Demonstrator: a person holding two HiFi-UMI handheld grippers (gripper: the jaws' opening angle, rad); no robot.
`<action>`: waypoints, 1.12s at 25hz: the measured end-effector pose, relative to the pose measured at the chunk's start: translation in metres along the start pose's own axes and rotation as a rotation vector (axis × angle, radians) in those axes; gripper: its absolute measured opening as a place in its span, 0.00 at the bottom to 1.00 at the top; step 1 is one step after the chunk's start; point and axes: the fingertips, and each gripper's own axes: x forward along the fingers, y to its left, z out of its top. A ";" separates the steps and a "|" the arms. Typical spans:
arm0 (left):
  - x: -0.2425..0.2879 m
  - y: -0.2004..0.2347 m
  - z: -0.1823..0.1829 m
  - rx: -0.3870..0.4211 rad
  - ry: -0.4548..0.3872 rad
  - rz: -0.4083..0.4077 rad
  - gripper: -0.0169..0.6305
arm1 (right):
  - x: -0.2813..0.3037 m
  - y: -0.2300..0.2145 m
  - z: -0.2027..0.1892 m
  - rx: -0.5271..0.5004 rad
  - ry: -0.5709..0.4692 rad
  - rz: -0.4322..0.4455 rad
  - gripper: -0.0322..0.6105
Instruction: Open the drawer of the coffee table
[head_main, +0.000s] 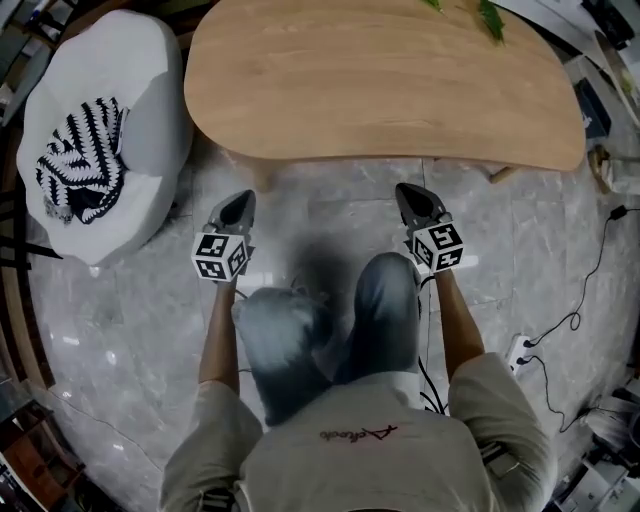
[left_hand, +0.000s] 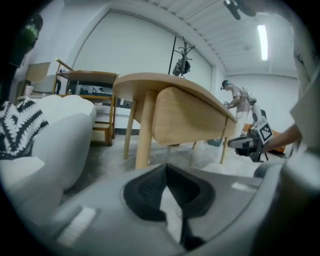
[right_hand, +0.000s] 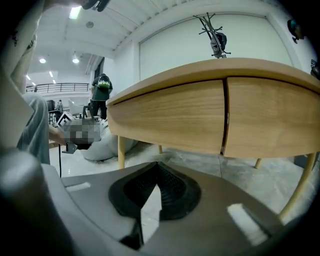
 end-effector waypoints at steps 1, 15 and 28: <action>0.002 -0.003 0.000 -0.007 -0.013 -0.017 0.03 | 0.000 -0.001 -0.001 0.004 -0.015 0.005 0.06; 0.045 -0.054 0.011 -0.133 -0.084 -0.305 0.10 | 0.025 -0.006 -0.001 0.296 -0.146 0.222 0.16; 0.089 -0.048 0.037 -0.148 -0.122 -0.372 0.35 | 0.067 -0.017 0.024 0.379 -0.190 0.377 0.39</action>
